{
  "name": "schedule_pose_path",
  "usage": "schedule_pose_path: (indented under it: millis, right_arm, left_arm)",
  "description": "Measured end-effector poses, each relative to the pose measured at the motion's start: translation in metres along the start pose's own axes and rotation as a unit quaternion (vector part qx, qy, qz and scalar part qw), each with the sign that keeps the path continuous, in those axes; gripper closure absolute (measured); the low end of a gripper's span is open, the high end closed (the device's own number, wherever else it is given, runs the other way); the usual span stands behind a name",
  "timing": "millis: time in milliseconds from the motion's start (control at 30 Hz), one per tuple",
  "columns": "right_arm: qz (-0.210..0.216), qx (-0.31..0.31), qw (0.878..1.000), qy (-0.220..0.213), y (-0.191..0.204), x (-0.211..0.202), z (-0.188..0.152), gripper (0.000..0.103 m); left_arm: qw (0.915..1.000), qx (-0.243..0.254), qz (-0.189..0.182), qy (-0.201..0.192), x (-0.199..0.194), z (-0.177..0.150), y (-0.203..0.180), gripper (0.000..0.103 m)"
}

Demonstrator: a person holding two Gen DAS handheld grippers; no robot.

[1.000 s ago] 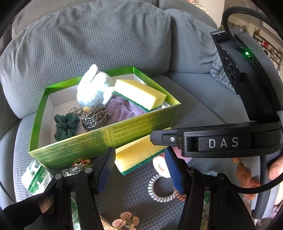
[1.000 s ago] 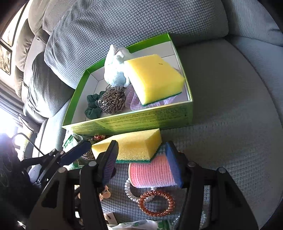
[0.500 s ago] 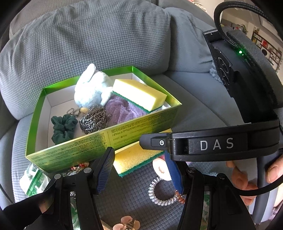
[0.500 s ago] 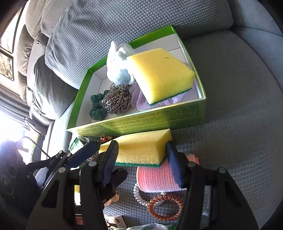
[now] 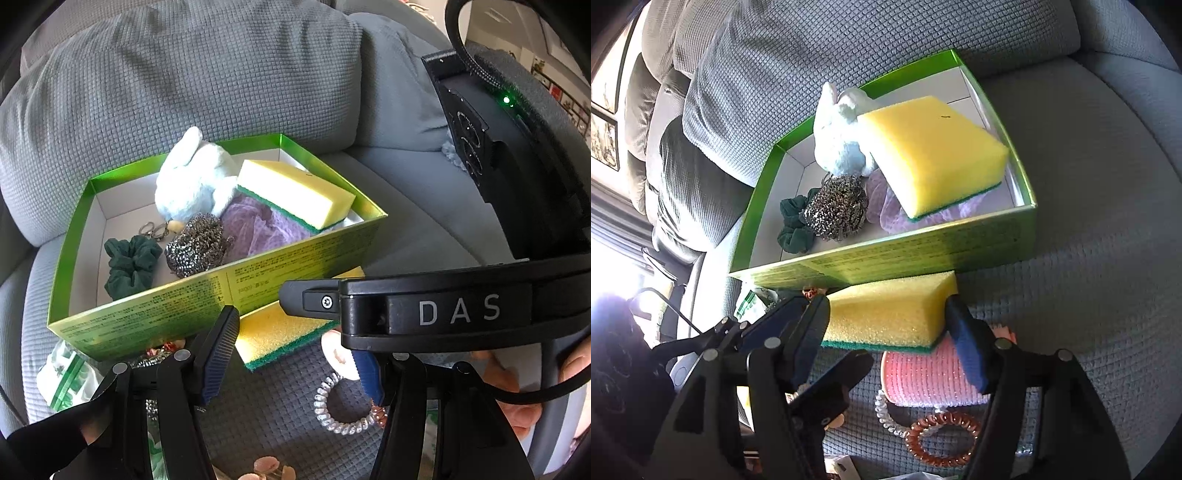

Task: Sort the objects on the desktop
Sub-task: 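Lower the open right tool around the yellow-green scrub sponge, then close the right tool on the scrub sponge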

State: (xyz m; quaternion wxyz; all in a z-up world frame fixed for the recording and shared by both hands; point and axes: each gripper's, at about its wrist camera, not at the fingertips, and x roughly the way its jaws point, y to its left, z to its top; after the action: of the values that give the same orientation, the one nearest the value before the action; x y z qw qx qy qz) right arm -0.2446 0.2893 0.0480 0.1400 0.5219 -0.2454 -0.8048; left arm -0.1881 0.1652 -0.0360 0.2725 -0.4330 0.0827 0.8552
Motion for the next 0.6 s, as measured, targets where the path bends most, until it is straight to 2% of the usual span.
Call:
schedule_pose_path:
  millis: [67, 167, 267, 400, 600]
  right_arm:
    - [-0.007, -0.004, 1.000, -0.001, 0.000, 0.001, 0.000, 0.047]
    - [-0.010, -0.004, 1.000, 0.000, 0.000, 0.001, 0.001, 0.047]
    - [-0.013, -0.007, 1.000, 0.000, 0.000, 0.001, 0.001, 0.047]
    - [-0.017, -0.013, 1.000, -0.001, 0.003, 0.001, 0.001, 0.047]
    - [-0.017, -0.016, 1.000, -0.002, 0.003, 0.001, 0.000, 0.050]
  left_arm:
    - [1.0000, -0.002, 0.000, -0.002, 0.000, 0.000, 0.002, 0.044]
    - [0.9999, -0.007, 0.005, 0.005, 0.002, -0.001, 0.006, 0.044]
    - [0.9996, -0.009, 0.016, 0.020, 0.005, -0.005, 0.010, 0.040]
    - [0.9993, -0.023, 0.004, 0.029, 0.008, -0.010, 0.015, 0.039]
    - [0.9998, -0.013, -0.005, 0.014, 0.008, -0.006, 0.006, 0.040]
